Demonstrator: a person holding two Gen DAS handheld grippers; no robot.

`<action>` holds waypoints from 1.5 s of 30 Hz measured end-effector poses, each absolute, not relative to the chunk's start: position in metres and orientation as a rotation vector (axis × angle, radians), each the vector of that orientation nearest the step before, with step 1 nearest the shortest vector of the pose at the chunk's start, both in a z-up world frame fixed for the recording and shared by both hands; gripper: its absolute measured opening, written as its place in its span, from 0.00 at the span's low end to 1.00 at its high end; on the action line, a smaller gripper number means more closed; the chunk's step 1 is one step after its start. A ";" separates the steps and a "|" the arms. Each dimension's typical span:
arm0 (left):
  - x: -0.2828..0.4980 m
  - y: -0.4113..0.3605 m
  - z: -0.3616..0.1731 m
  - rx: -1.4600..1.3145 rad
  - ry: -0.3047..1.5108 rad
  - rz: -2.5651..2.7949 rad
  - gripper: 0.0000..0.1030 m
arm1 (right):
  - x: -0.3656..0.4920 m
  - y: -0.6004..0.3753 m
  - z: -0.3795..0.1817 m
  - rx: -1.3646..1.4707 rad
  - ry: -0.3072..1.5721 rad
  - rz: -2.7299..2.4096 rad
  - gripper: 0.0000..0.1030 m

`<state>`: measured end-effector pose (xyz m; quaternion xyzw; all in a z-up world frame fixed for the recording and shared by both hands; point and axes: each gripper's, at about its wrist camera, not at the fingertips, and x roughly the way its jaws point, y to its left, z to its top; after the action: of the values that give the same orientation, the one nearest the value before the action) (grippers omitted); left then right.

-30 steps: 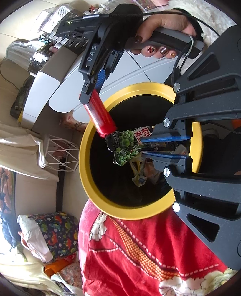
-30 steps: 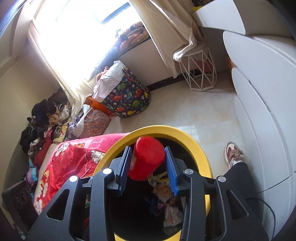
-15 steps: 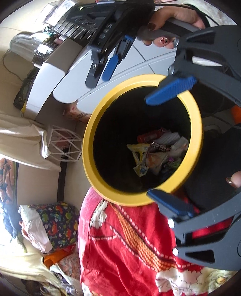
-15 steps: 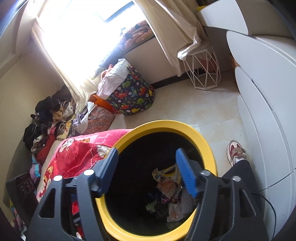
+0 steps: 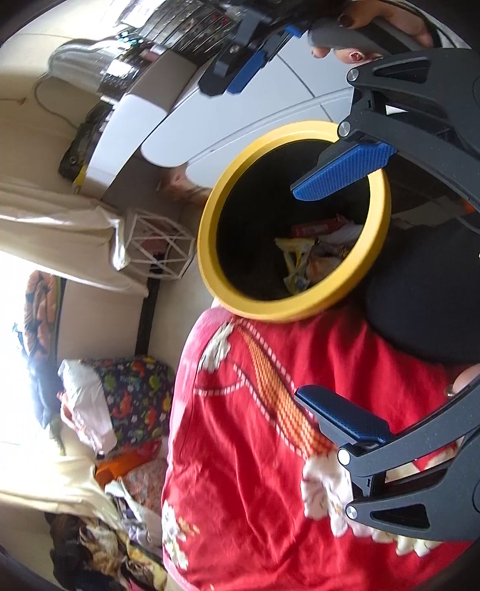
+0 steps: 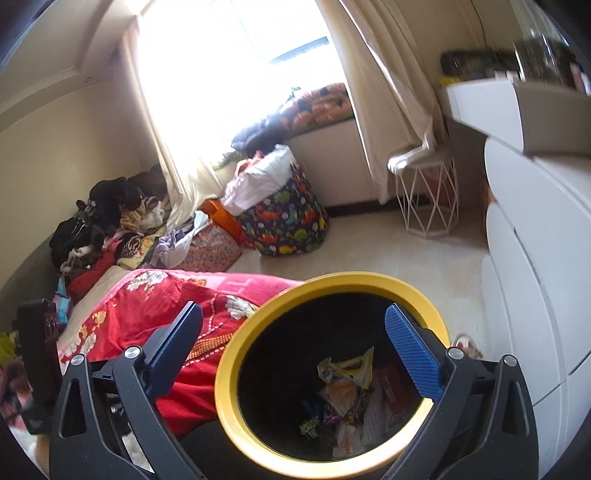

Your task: Collect trash

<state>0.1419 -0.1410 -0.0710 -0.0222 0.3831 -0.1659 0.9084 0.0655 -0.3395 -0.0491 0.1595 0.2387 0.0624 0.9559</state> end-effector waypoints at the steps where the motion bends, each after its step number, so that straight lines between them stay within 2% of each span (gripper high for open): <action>1: 0.140 -0.138 -0.070 -0.050 0.787 -0.335 0.89 | 0.062 -0.337 -0.049 0.316 0.474 0.129 0.94; 19: 0.085 -0.080 -0.038 -0.055 0.593 -0.164 0.89 | 0.006 -0.292 -0.032 0.167 0.244 0.112 0.94; 30: 0.047 -0.057 -0.037 -0.029 0.489 -0.082 0.89 | -0.029 -0.264 -0.043 0.129 0.098 0.053 0.94; 45: 0.043 -0.052 -0.037 -0.051 0.477 -0.081 0.89 | -0.022 -0.256 -0.054 0.088 0.125 0.052 0.94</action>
<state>0.0434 -0.0515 -0.0370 -0.0251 0.2364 -0.0399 0.9705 -0.0224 -0.2555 -0.0537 0.0439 0.0627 0.0261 0.9967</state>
